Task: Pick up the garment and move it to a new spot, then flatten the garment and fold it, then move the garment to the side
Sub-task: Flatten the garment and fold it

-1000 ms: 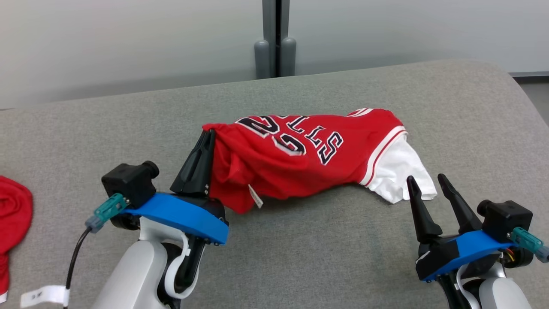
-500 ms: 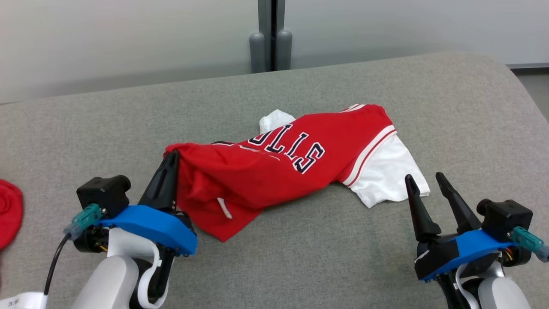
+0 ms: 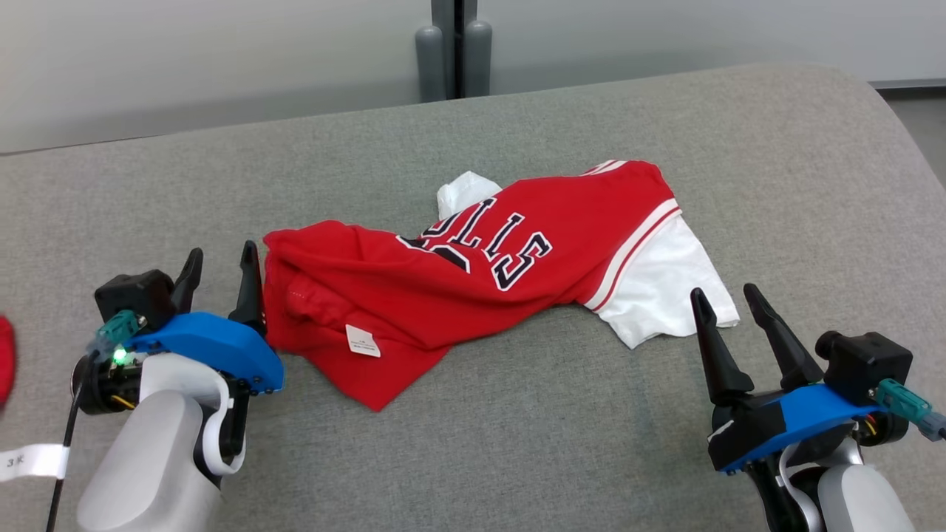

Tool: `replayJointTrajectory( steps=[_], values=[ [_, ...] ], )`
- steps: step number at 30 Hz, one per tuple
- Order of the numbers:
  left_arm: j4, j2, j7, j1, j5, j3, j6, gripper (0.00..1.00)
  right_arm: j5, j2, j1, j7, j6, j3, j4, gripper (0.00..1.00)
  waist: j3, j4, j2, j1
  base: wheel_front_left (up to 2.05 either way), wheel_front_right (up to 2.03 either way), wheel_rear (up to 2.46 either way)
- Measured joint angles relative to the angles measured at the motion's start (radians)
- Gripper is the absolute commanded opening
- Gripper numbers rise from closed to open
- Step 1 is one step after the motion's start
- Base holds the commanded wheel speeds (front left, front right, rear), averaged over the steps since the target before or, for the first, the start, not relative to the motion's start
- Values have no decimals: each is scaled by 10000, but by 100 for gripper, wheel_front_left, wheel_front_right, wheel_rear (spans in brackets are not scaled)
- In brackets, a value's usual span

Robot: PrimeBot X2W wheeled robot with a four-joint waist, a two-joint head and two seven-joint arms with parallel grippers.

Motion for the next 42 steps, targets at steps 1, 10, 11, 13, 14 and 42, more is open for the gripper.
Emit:
replayJointTrajectory(
  steps=[1,10,11,13,14,42],
  values=[
    [115,-13,-121,5,-4,17,-4,100,-2,0,1,-2,0,-23,23,100,-36,34,0,0,0,0,0],
    [-694,-59,316,744,4,-635,-332,100,-59,0,138,75,0,-65,8,100,-457,489,0,0,0,0,0],
    [-832,-77,708,808,-6,-759,-359,100,-58,2,141,82,0,-46,-4,100,-475,535,0,-1,0,0,0],
    [-1118,-125,1271,914,-153,-930,-382,100,-56,2,144,104,0,29,-35,100,-486,594,0,0,0,0,0],
    [-1290,-165,1471,916,-222,-957,-366,100,-40,2,145,105,0,63,-44,100,-479,613,0,0,0,0,0],
    [-2761,198,2638,1200,-535,-1022,221,0,102,0,81,-23,0,-35,153,100,-373,672,0,-1,0,0,0]
  ],
)
